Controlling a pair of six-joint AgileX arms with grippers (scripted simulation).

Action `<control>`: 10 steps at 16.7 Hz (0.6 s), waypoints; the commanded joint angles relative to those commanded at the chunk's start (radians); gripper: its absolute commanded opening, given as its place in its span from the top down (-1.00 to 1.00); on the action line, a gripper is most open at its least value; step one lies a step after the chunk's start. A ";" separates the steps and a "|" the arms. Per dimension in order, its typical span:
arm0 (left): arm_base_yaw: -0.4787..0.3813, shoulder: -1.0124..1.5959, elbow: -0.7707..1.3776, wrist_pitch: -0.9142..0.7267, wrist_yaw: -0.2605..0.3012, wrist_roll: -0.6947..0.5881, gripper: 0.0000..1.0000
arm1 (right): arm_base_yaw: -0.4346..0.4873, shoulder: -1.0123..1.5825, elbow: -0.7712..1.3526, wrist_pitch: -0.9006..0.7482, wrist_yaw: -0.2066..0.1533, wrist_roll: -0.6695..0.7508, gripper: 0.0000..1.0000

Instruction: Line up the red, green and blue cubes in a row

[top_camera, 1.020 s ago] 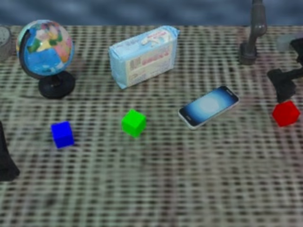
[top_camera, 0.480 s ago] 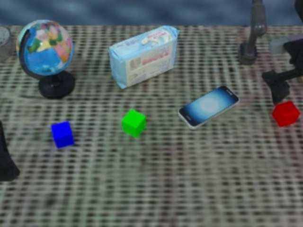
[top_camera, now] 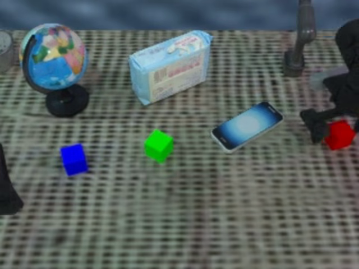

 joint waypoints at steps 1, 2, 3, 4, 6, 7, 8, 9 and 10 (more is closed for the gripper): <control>0.000 0.000 0.000 0.000 0.000 0.000 -1.00 | 0.000 0.014 -0.016 0.028 0.000 0.001 -1.00; 0.000 0.000 0.000 0.000 0.000 0.000 -1.00 | 0.001 0.024 -0.027 0.045 0.000 0.001 -1.00; 0.000 0.000 0.000 0.000 0.000 0.000 -1.00 | 0.001 0.028 -0.031 0.051 0.000 0.001 -1.00; 0.000 0.000 0.000 0.000 0.000 0.000 -1.00 | 0.001 0.028 -0.031 0.051 0.000 0.001 -1.00; 0.000 0.000 0.000 0.000 0.000 0.000 -1.00 | 0.001 0.028 -0.031 0.051 0.000 0.001 -1.00; 0.000 0.000 0.000 0.000 0.000 0.000 -1.00 | 0.001 0.028 -0.031 0.051 0.000 0.001 -0.85; 0.000 0.000 0.000 0.000 0.000 0.000 -1.00 | 0.001 0.028 -0.031 0.051 0.000 0.001 -0.70; 0.000 0.000 0.000 0.000 0.000 0.000 -1.00 | 0.001 0.028 -0.031 0.051 0.000 0.001 -0.55; 0.000 0.000 0.000 0.000 0.000 0.000 -1.00 | 0.001 0.028 -0.031 0.051 0.000 0.001 -0.40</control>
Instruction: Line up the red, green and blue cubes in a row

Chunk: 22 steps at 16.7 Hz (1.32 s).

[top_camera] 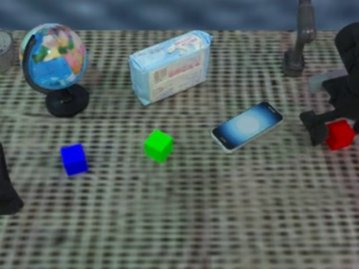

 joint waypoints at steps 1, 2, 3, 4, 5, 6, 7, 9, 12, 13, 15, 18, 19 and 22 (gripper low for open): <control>0.000 0.000 0.000 0.000 0.000 0.000 -1.00 | 0.000 0.000 0.000 0.000 0.000 0.000 -0.25; 0.000 0.000 0.000 0.000 0.000 0.000 -1.00 | 0.000 0.000 0.000 0.000 0.000 0.000 -0.10; 0.000 0.000 0.000 0.000 0.000 0.000 -1.00 | 0.000 0.000 0.000 0.000 0.000 0.000 0.06; 0.000 0.000 0.000 0.000 0.000 0.000 -1.00 | 0.000 0.000 0.000 0.000 0.000 0.000 0.21; 0.000 0.000 0.000 0.000 0.000 0.000 -1.00 | 0.000 0.000 0.000 0.000 0.000 0.000 0.36; 0.000 0.000 0.000 0.000 0.000 0.000 -1.00 | 0.000 0.000 0.000 0.000 0.000 0.000 0.51; 0.000 0.000 0.000 0.000 0.000 0.000 -1.00 | 0.000 0.000 0.000 0.000 0.000 0.000 0.66; 0.000 0.000 0.000 0.000 0.000 0.000 -1.00 | 0.000 0.000 0.000 0.000 0.000 0.000 0.96; 0.000 0.000 0.000 0.000 0.000 0.000 -1.00 | 0.000 0.000 0.000 0.000 0.000 0.000 1.00; 0.000 0.000 0.000 0.000 0.000 0.000 -1.00 | 0.000 0.000 0.000 0.000 0.000 0.000 1.00; 0.000 0.000 0.000 0.000 0.000 0.000 -1.00 | 0.000 0.000 0.000 0.000 0.000 0.000 1.00; 0.000 0.000 0.000 0.000 0.000 0.000 -1.00 | -0.002 -0.036 0.009 -0.013 -0.008 0.006 1.00; 0.000 0.000 0.000 0.000 0.000 0.000 -1.00 | -0.001 -0.037 0.012 -0.017 -0.008 0.005 1.00; 0.000 0.000 0.000 0.000 0.000 0.000 -1.00 | 0.002 -0.064 0.059 -0.089 -0.009 0.004 1.00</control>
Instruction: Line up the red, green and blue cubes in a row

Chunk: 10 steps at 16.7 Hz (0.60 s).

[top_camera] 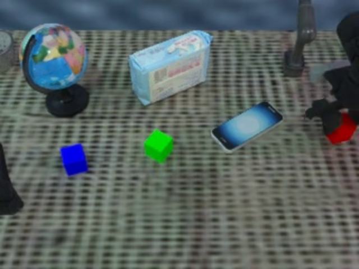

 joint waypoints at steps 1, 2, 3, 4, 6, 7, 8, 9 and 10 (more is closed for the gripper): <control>0.000 0.000 0.000 0.000 0.000 0.000 -1.00 | 0.001 -0.014 0.021 -0.042 0.000 0.000 1.00; 0.000 0.000 0.000 0.000 0.000 0.000 -1.00 | 0.002 -0.029 0.041 -0.084 0.000 0.000 1.00; 0.000 0.000 0.000 0.000 0.000 0.000 -1.00 | 0.003 -0.043 0.060 -0.116 0.000 0.000 1.00; 0.000 0.000 0.000 0.000 0.000 0.000 -1.00 | 0.004 -0.055 0.075 -0.138 0.000 0.000 1.00; 0.000 0.000 0.000 0.000 0.000 0.000 -1.00 | 0.005 -0.065 0.084 -0.151 0.000 0.000 1.00; 0.000 0.000 0.000 0.000 0.000 0.000 -1.00 | 0.005 -0.065 0.084 -0.151 0.000 0.000 1.00; 0.000 0.000 0.000 0.000 0.000 0.000 -1.00 | 0.005 -0.065 0.084 -0.151 0.000 0.000 1.00; 0.000 0.000 0.000 0.000 0.000 0.000 -1.00 | -0.001 -0.062 0.082 -0.149 0.000 0.002 1.00; 0.000 0.000 0.000 0.000 0.000 0.000 -1.00 | 0.001 -0.061 0.083 -0.150 0.000 0.003 1.00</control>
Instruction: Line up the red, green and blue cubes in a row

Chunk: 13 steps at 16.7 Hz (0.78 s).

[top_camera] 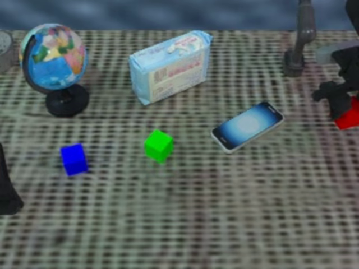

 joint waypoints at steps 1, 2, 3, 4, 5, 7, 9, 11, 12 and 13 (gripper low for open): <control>0.000 0.000 0.000 0.000 0.000 0.000 -1.00 | 0.010 0.005 0.009 -0.004 0.000 0.011 1.00; 0.000 0.000 0.000 0.000 0.000 0.000 -1.00 | 0.030 0.014 0.025 -0.012 0.001 0.032 1.00; 0.000 0.000 0.000 0.000 0.000 0.000 -1.00 | 0.058 0.027 0.047 -0.023 0.002 0.064 1.00; 0.000 0.000 0.000 0.000 0.000 0.000 -1.00 | 0.094 0.041 0.074 -0.037 0.004 0.105 1.00; 0.000 0.000 0.000 0.000 0.000 0.000 -1.00 | 0.135 0.058 0.105 -0.052 0.006 0.157 1.00; 0.000 0.000 0.000 0.000 0.000 0.000 -1.00 | 0.232 0.097 0.175 -0.091 0.010 0.291 1.00; 0.000 0.000 0.000 0.000 0.000 0.000 -1.00 | 0.344 0.140 0.251 -0.135 0.014 0.460 1.00; 0.000 0.000 0.000 0.000 0.000 0.000 -1.00 | 0.464 0.182 0.327 -0.181 0.018 0.644 1.00; 0.000 0.000 0.000 0.000 0.000 0.000 -1.00 | 0.524 0.202 0.364 -0.203 0.020 0.735 1.00; 0.000 0.000 0.000 0.000 0.000 0.000 -1.00 | 0.582 0.219 0.400 -0.223 0.022 0.821 1.00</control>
